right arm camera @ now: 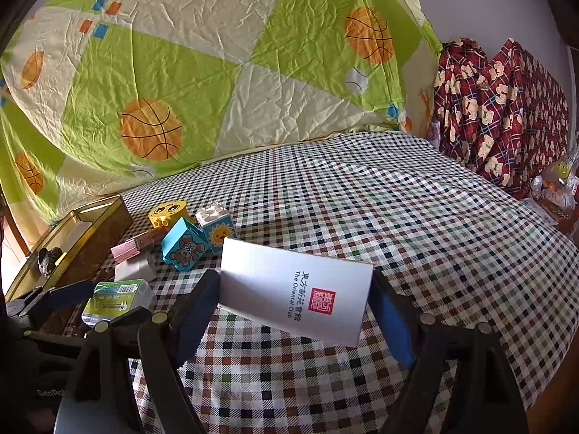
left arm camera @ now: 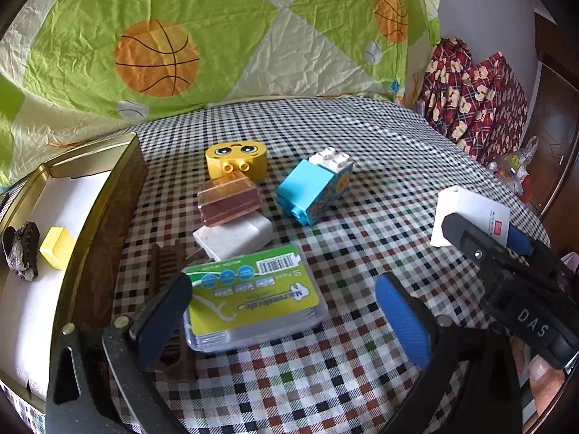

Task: Organize rigid objects

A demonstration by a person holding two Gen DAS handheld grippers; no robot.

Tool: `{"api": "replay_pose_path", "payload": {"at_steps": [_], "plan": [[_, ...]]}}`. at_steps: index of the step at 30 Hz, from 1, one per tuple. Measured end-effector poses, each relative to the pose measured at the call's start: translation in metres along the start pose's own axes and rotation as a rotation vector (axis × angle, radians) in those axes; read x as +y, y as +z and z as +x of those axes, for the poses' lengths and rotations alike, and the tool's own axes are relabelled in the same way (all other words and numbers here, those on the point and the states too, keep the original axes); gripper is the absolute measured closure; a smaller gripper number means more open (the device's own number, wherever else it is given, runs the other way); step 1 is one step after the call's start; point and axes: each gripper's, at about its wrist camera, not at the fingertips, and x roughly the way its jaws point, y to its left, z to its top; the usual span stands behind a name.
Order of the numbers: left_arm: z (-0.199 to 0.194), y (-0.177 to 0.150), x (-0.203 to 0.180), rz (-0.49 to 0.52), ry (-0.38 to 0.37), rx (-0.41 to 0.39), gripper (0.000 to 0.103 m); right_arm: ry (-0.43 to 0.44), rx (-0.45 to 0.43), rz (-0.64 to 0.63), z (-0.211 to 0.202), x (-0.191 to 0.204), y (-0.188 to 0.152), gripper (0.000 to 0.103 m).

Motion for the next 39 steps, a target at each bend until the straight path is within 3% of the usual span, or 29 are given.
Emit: {"api": "replay_pose_path", "payload": {"at_steps": [5,9,11,13,39], "plan": [[0.013,0.001,0.011,-0.046,0.023,0.079,0.001,0.004,0.002,-0.003,0.0,0.001,0.0,0.02],[0.013,0.0,-0.001,0.012,0.042,0.078,0.002,0.004,0.014,-0.012,0.002,0.002,0.0,0.02],[0.013,-0.001,-0.005,0.035,0.051,0.07,0.015,0.003,0.017,-0.015,0.003,0.002,0.0,0.02],[0.011,-0.002,-0.008,0.06,0.037,0.065,0.015,0.003,0.016,-0.015,0.003,0.002,0.0,0.02],[-0.042,-0.008,-0.004,0.027,0.052,-0.257,0.016,0.018,-0.085,-0.033,-0.012,0.006,-0.002,0.02]]}}
